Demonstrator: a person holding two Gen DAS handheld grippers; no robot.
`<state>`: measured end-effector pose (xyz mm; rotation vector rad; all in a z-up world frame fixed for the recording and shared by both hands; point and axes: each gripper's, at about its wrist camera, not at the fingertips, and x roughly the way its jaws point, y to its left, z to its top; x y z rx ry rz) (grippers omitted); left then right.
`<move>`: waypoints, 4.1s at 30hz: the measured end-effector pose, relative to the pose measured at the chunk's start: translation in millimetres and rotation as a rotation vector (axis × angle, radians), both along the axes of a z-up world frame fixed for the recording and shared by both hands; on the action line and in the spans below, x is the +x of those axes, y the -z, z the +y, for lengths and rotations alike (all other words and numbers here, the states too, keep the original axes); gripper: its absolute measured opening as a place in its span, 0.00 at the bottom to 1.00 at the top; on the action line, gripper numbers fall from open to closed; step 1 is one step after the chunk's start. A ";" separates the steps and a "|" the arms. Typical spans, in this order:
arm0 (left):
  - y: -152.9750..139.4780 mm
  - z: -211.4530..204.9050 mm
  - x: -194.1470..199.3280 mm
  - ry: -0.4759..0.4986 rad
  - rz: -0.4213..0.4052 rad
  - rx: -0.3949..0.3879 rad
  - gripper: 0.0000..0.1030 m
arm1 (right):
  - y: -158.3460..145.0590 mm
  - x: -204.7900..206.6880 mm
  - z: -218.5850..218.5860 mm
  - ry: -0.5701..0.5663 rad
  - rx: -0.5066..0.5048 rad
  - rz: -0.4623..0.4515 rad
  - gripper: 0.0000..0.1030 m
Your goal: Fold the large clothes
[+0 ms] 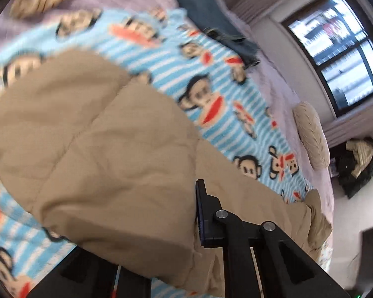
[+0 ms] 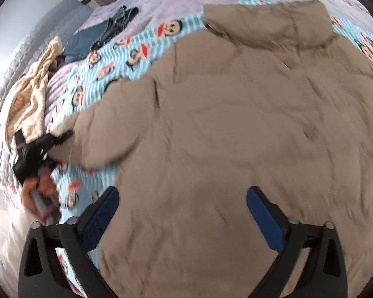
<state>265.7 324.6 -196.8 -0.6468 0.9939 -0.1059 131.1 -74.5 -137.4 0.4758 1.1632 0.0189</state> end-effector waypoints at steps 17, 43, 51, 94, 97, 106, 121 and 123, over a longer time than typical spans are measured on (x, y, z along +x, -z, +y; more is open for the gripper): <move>-130.7 -148.7 -40.3 0.449 -0.313 0.130 0.14 | 94.3 86.5 50.8 -0.029 0.399 0.065 0.13; -57.4 -411.9 -167.6 0.886 -0.311 0.478 0.79 | 9.5 -77.0 -165.4 0.302 0.067 0.019 0.32; -86.4 -279.1 -158.4 0.575 -0.294 0.555 0.79 | -43.8 -47.3 -75.0 -0.054 -0.287 -0.152 0.74; -24.1 -217.1 -17.2 0.585 -0.076 0.258 0.18 | 42.4 -54.9 -187.4 0.433 0.099 -0.037 0.14; -3.8 -204.9 -10.8 0.544 -0.032 0.322 0.19 | 43.3 -50.6 -185.5 0.408 0.067 -0.040 0.14; -56.1 -171.3 -26.8 0.436 -0.091 0.398 0.19 | -2.6 -81.2 -197.9 0.430 -0.085 -0.027 0.48; 2.2 -230.0 -59.7 0.503 0.000 0.503 0.19 | 26.1 -67.6 -193.7 0.302 -0.132 -0.009 0.21; -1.2 -231.5 -61.0 0.507 0.007 0.522 0.19 | 20.2 -76.8 -200.8 0.341 -0.154 -0.001 0.21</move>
